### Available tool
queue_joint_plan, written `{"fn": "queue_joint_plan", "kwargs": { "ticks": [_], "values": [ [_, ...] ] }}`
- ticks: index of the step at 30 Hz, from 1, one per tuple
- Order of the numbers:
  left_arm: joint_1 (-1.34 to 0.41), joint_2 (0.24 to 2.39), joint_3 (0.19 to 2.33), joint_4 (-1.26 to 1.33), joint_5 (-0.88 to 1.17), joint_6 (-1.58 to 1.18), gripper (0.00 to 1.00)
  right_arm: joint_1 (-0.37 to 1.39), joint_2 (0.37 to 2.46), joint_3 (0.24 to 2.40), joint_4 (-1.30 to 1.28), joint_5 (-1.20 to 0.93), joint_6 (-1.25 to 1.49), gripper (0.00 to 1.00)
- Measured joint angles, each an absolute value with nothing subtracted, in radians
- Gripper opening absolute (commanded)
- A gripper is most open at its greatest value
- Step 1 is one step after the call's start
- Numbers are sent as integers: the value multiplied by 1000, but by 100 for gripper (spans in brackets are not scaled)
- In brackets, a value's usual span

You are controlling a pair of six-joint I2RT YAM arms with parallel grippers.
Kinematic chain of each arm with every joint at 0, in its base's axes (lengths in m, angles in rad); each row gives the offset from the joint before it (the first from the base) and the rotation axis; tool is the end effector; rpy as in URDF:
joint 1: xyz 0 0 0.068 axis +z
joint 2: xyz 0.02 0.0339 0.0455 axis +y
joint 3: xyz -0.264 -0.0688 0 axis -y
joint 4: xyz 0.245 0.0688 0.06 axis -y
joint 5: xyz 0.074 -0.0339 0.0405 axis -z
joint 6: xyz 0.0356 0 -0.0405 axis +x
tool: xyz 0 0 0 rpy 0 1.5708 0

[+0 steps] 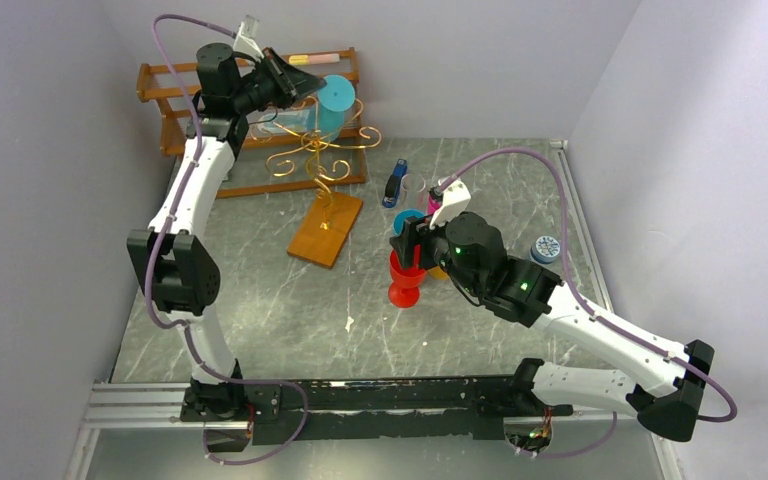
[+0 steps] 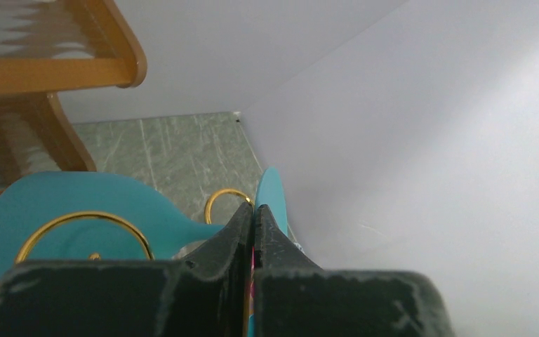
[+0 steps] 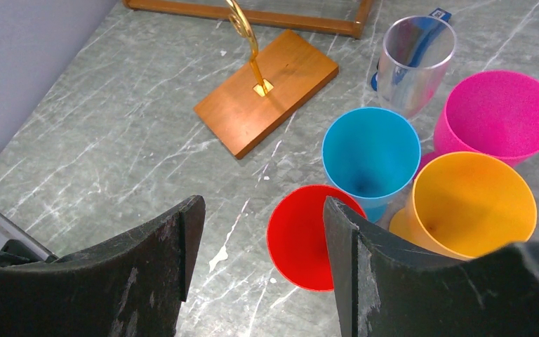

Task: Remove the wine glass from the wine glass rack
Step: Pick up the wine glass from the wine rack.

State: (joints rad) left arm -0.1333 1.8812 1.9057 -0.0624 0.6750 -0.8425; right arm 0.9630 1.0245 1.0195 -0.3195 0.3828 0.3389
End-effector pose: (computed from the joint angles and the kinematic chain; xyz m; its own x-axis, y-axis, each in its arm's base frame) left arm 0.4389 -0.0813 0.4270 -0.5643 -0.5122 -0.6474 0.4530 0.4635 -0.7615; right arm 0.1420 0.1809 0.3637 -0.3577 0.0259 -0.9335 -0.4670 0.8607 0.2028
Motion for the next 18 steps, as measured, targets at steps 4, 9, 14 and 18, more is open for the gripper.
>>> {"fn": "queue_joint_plan", "kwargs": {
  "ticks": [4,9,14,18],
  "values": [
    [-133,1910,1932,-10,676,-875,5,963,1025,1020,-320,383,339,67],
    [-133,1950,1938,59,675,-920,5,963,1025,1020,-320,383,338,67],
    [-138,2011,1970,139,684,-983,5,963,1025,1020,-319,395,337,67],
    [-155,2056,2018,165,689,-1009,5,963,1026,1020,-318,418,331,69]
  ]
}}
